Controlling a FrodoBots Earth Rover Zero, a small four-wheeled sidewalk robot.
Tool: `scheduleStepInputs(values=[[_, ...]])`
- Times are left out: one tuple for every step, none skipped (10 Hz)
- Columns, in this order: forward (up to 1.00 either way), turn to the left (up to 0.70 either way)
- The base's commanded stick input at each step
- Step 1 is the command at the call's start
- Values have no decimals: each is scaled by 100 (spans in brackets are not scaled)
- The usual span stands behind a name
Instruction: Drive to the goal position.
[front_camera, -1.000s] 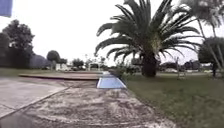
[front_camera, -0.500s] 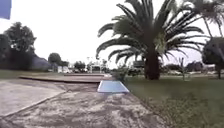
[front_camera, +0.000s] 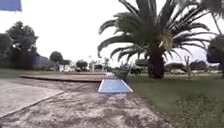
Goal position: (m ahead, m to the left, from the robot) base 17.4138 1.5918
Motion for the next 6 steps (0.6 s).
scheduleStepInputs(values=[[50, 0], [50, -31], [50, -40], [50, -18], [50, 0], [50, 0]])
